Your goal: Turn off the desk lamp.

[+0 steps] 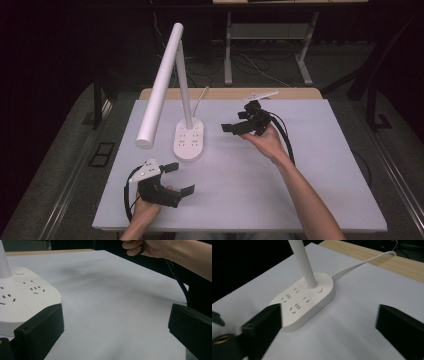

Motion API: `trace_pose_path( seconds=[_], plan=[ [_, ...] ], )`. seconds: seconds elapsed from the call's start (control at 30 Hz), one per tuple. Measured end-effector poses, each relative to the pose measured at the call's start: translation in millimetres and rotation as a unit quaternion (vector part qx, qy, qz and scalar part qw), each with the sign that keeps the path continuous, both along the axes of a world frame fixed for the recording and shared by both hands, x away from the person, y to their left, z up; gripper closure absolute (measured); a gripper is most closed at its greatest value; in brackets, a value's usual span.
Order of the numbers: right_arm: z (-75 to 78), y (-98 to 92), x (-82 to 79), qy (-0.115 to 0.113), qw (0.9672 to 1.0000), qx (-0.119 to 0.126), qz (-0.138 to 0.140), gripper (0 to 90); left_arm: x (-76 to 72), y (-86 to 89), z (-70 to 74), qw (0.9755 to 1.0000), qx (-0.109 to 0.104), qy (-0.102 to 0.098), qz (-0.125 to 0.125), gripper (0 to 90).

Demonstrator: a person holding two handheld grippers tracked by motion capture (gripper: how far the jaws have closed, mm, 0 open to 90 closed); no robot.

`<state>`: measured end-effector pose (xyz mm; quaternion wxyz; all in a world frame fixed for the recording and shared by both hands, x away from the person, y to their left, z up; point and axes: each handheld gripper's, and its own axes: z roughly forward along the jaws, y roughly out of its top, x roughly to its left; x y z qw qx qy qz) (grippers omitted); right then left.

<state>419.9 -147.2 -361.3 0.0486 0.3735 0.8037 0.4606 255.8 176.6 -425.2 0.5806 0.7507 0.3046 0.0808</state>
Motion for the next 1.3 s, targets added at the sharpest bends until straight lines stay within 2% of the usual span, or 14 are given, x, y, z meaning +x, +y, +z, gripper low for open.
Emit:
trace_pose_path(
  seconds=[0.17,0.5,0.8,1.0,1.3],
  plan=[
    [0.1,-18.8,-19.5,-0.004,1.0000,-0.003,-0.003,0.5,-0.1,-0.2,-0.1,1.0000,0.001,0.000,-0.001,0.0],
    [3.7,-56.8,-59.1,-0.016,0.9997,0.014,-0.011,0.5,-1.0,-1.6,-0.3,1.0000,0.005,0.001,-0.004,0.0],
    [-1.8,-89.3,-93.7,-0.021,0.9991,0.024,-0.029,0.5,-1.8,-2.0,-0.3,1.0000,0.007,0.000,-0.004,0.0],
    [-17.0,-110.4,-118.5,-0.019,0.9982,0.021,-0.053,0.5,-2.2,-1.3,0.1,1.0000,0.006,-0.001,-0.006,0.0],
    [-32.8,-138.2,-149.1,-0.022,0.9952,0.039,-0.087,0.6,-2.6,-1.8,0.0,0.9999,0.007,-0.001,-0.008,0.0]
  ],
)
